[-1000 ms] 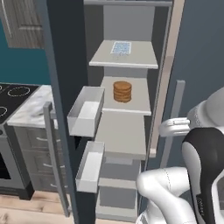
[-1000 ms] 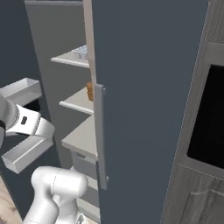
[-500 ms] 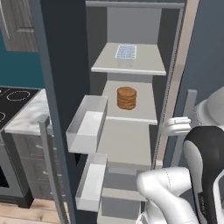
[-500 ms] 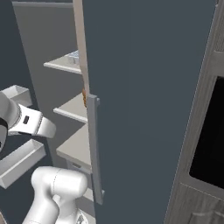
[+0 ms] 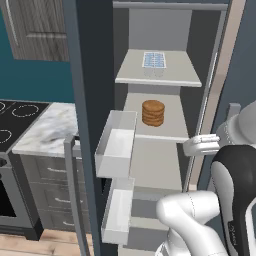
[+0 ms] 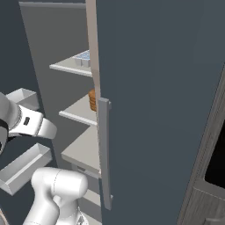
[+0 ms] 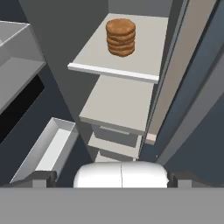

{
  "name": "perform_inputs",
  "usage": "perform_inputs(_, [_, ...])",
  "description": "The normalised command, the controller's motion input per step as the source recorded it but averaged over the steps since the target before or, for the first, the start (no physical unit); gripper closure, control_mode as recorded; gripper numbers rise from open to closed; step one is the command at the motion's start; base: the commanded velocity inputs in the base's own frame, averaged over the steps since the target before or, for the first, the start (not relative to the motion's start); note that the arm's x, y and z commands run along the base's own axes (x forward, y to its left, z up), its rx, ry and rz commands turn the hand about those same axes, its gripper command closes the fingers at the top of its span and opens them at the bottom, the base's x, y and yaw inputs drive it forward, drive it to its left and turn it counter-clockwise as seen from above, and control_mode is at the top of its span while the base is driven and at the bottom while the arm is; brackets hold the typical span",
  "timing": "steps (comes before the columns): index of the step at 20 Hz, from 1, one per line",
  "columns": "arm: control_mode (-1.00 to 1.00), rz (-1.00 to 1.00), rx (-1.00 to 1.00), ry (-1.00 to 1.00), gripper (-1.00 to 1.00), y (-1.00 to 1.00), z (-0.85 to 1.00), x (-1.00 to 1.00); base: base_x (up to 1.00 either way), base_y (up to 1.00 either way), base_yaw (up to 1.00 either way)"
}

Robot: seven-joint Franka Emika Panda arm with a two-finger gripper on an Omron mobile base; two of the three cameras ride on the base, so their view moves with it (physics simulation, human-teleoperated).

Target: Open the freezer door, pick up the ice cube tray from the freezer, and place it on the dining counter.

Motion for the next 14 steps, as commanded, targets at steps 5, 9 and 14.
perform_inputs(5, [1.00,0.00,0.00,0.00,-1.00,0.00,0.00,0.00,0.27,0.37,-0.09])
perform_inputs(9, [1.00,0.00,0.00,0.00,-1.00,0.00,0.00,0.00,0.46,0.03,-0.13])
perform_inputs(14, [1.00,0.00,0.00,0.00,-1.00,0.00,0.00,0.00,0.52,0.00,-0.17])
